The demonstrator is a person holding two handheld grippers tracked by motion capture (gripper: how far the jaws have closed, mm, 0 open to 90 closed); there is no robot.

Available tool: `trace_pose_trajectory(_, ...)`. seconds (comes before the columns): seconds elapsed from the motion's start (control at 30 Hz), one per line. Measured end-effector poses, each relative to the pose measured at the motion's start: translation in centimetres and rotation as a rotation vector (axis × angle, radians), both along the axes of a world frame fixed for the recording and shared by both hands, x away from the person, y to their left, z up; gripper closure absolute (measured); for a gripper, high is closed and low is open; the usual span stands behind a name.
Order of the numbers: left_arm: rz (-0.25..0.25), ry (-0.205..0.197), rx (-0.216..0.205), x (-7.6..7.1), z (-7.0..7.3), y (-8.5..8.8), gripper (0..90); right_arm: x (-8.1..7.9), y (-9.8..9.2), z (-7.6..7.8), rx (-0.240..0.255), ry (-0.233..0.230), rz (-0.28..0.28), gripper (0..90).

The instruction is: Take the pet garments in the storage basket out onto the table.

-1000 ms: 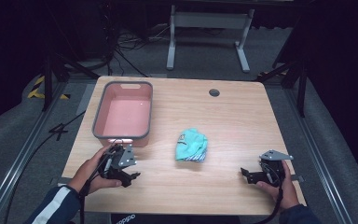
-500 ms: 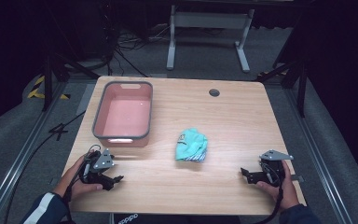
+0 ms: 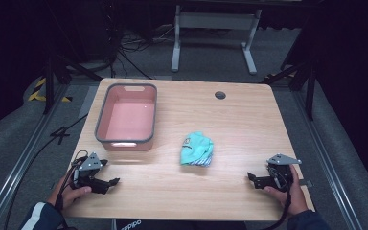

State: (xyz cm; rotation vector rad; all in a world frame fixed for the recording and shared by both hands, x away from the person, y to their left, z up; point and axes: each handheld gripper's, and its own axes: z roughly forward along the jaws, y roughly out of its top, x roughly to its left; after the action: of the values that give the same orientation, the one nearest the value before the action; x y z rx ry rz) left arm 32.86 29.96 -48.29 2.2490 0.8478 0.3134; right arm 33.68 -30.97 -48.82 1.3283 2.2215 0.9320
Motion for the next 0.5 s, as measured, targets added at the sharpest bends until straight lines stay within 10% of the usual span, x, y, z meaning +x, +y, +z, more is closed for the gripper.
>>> trace_pose_trajectory(0.5, 0.007, 0.0, -0.001, -0.08, 0.0, 0.01, 14.0, 0.04, -0.02, 0.0, -0.001, 0.001, 0.005, 0.5)
